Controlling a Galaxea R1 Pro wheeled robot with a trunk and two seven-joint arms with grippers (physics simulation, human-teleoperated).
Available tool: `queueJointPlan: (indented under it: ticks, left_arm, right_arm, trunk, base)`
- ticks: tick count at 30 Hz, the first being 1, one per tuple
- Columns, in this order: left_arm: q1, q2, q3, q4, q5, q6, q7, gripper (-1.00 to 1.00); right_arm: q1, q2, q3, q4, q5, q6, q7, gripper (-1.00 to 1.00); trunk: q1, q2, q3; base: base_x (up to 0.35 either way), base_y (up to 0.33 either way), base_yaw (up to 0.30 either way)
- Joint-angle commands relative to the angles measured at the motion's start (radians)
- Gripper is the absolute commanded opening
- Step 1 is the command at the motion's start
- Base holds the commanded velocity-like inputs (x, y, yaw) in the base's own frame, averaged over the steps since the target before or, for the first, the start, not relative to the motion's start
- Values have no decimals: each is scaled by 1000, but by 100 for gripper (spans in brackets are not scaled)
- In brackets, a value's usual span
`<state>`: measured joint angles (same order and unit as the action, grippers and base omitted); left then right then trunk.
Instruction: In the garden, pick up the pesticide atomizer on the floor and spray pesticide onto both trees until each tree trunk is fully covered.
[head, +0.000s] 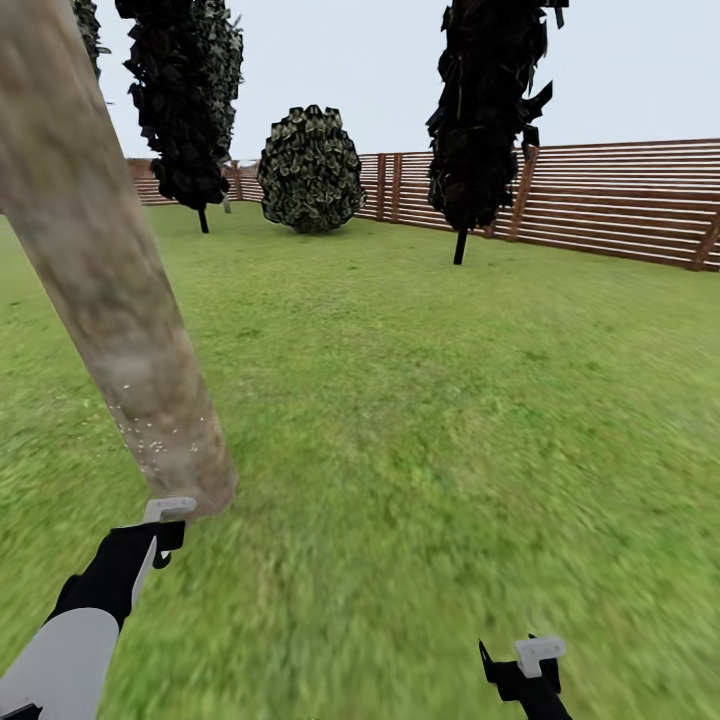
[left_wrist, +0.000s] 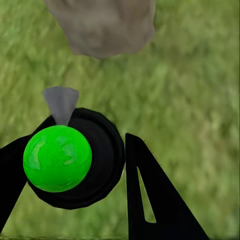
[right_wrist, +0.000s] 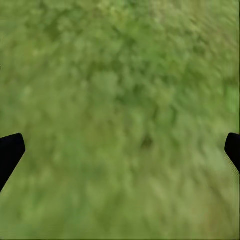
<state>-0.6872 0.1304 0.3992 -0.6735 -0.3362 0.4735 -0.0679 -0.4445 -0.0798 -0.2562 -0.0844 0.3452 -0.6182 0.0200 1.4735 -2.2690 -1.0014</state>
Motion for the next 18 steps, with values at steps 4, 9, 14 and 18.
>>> queueJointPlan:
  ticks: [4, 9, 14, 18]
  left_arm:
    - [0, 4, 0, 0, -1, 1, -1, -100]
    - [0, 3, -1, 0, -1, 2, -1, -100]
    - [0, 2, 0, 0, -1, 2, -1, -100]
    - [0, 1, 0, 0, -1, 2, -1, -100]
  right_arm:
    - [0, 0, 0, 1, 0, 0, 0, 100]
    - [0, 0, 0, 2, 0, 0, 0, 100]
    - [0, -2, 1, 2, 1, -1, -4, 100]
    - [1, 4, 1, 9, 1, 2, -6, 100]
  trunk:
    - [0, 0, 0]
    - [0, 0, 0]
    - [0, 0, 0]
    - [0, 0, 0]
  base:
    - [1, -276, 278]
    - [0, -276, 276]
    - [0, -276, 63]
    - [70, -275, 4]
